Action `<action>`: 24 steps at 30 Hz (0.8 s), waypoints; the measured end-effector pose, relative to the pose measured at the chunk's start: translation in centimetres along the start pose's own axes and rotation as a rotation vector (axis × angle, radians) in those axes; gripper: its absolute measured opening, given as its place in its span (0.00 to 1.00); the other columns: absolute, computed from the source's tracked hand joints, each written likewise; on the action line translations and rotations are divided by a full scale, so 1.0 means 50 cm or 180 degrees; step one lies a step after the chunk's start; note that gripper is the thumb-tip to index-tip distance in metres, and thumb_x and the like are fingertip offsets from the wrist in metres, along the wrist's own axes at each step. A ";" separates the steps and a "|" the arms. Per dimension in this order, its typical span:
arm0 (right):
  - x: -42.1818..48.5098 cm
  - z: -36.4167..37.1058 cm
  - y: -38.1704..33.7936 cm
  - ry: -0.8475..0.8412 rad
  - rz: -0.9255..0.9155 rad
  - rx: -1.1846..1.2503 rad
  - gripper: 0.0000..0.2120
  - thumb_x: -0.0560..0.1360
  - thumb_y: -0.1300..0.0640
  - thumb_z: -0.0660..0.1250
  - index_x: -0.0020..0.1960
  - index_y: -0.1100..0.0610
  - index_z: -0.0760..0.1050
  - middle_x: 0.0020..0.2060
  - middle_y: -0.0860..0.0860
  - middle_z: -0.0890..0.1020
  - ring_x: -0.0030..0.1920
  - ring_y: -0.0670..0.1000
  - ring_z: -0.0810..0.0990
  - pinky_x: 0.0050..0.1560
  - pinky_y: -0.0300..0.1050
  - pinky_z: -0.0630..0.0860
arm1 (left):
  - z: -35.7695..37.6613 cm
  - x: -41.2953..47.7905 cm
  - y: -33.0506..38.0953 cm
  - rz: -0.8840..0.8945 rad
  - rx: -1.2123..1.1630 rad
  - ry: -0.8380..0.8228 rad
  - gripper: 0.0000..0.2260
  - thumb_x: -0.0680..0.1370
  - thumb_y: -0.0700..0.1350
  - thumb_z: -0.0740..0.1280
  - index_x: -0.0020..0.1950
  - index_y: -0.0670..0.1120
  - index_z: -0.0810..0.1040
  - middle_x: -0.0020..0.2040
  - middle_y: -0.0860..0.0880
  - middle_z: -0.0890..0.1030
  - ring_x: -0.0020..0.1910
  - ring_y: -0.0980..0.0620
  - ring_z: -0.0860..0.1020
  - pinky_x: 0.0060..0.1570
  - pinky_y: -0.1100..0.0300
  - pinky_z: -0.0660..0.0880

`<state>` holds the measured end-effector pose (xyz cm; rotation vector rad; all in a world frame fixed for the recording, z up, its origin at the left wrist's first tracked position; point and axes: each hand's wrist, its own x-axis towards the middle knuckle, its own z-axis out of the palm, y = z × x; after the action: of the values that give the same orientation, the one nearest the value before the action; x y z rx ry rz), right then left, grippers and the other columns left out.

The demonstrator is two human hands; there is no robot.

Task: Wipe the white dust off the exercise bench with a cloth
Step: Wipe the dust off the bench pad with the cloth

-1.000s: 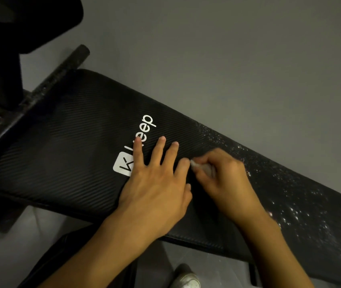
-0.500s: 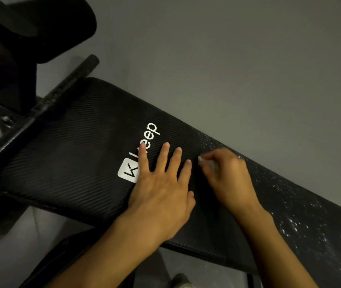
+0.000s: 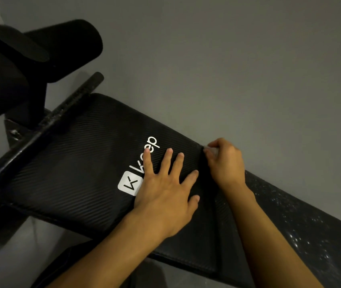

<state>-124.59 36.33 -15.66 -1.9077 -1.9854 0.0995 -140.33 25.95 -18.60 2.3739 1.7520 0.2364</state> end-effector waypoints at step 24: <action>0.040 0.038 -0.094 -0.0428 -0.0760 0.0239 0.06 0.78 0.47 0.69 0.48 0.48 0.80 0.42 0.44 0.83 0.45 0.46 0.81 0.47 0.49 0.80 | 0.005 0.000 -0.004 0.0081 -0.0132 0.0275 0.28 0.84 0.63 0.47 0.82 0.55 0.53 0.84 0.40 0.45 0.82 0.37 0.38 0.70 0.26 0.33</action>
<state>-129.65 38.31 -15.51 -1.6428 -2.2486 0.2391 -140.45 26.00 -18.90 2.3917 1.7365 0.3807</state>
